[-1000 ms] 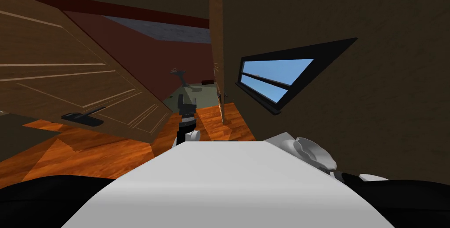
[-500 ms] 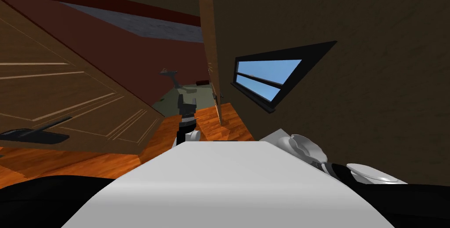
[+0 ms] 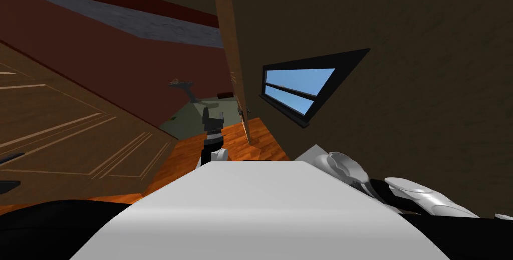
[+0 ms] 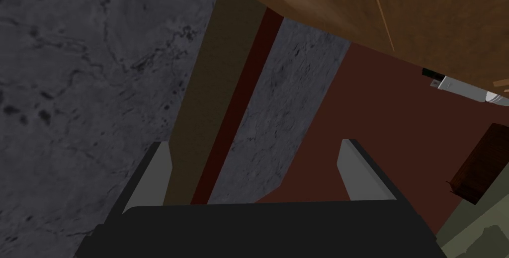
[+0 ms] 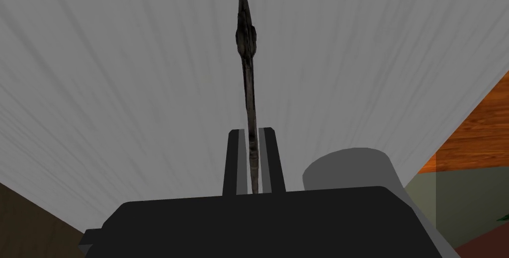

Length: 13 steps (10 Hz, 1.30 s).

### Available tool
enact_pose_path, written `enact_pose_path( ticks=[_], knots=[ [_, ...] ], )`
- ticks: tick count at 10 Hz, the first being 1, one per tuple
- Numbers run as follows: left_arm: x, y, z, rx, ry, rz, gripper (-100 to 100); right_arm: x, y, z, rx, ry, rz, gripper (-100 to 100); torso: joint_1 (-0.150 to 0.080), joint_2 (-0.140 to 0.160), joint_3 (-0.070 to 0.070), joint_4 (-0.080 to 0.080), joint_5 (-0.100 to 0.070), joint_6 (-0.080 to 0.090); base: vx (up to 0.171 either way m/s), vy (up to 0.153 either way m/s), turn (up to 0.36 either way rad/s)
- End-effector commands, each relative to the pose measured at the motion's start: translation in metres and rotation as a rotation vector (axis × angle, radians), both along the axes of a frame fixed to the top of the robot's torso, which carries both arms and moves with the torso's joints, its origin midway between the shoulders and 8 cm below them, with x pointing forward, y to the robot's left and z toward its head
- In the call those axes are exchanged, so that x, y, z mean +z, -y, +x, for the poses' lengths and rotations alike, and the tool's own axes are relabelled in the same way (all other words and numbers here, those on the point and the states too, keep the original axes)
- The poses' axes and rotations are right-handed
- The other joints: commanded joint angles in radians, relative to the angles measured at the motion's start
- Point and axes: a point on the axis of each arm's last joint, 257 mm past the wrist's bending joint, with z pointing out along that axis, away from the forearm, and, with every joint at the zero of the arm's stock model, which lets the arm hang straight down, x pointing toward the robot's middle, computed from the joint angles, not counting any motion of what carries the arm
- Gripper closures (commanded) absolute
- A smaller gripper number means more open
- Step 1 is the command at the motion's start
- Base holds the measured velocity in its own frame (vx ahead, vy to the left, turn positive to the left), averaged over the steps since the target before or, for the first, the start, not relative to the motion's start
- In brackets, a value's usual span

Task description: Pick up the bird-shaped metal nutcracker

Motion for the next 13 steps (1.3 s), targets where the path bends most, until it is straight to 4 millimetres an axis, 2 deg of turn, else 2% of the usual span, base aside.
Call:
enact_pose_path(
  ticks=[1, 4, 5, 7, 8, 9, 11, 12, 13],
  knots=[
    [0.0, 0.0, 0.0, 0.0, 0.0, 0.0, 0, 0.011, 0.004, 0.029, 0.036, 0.041, -0.01, 100, 0.0, 0.0, 0.0, 0.0, 0.0, 0.0, 0.062, 0.009, -0.335],
    [0.0, 0.0, 0.0, 0.0, 0.0, 0.0, 0, 0.002, -0.004, 0.01, 0.062, -0.015, 0.001, 100, 0.0, 0.0, 0.0, 0.0, 0.0, 0.0, 0.037, 0.01, -0.054],
    [0.0, 0.0, 0.0, 0.0, 0.0, 0.0, 0, 0.014, 0.003, 0.039, 0.089, 0.031, -0.015, 100, -0.001, 0.002, 0.001, 0.0, 0.0, 0.0, 0.055, -0.002, -0.347],
    [0.0, 0.0, 0.0, 0.0, 0.0, 0.0, 0, 0.008, -0.002, 0.025, 0.111, -0.01, -0.008, 100, 0.0, 0.0, 0.0, 0.0, 0.001, 0.001, 0.051, 0.015, -0.124],
    [0.0, 0.0, 0.0, 0.0, 0.0, 0.0, 0, 0.02, 0.008, 0.043, 0.124, 0.025, -0.026, 100, 0.0, 0.0, 0.0, 0.0, 0.0, 0.0, 0.069, 0.013, -0.332],
    [0.0, 0.0, 0.0, 0.0, 0.0, 0.0, 0, 0.018, 0.005, 0.047, 0.144, 0.018, -0.024, 100, 0.0, -0.001, 0.0, 0.0, 0.002, 0.003, 0.081, 0.021, -0.237],
    [0.0, 0.0, 0.0, 0.0, 0.0, 0.0, 0, 0.013, 0.002, 0.037, 0.161, -0.014, -0.021, 100, 0.0, -0.001, 0.0, 0.0, 0.001, 0.0, 0.025, 0.01, 0.039],
    [0.0, 0.0, 0.0, 0.0, 0.0, 0.0, 0, 0.027, 0.011, 0.059, 0.18, 0.025, -0.041, 100, 0.0, 0.001, 0.001, 0.0, 0.001, 0.0, 0.061, 0.026, -0.333],
    [0.0, 0.0, 0.0, 0.0, 0.0, 0.0, 0, 0.026, 0.008, 0.061, 0.195, 0.017, -0.04, 100, 0.001, 0.0, 0.0, 0.0, 0.002, 0.003, 0.07, 0.037, -0.267]
  ],
)
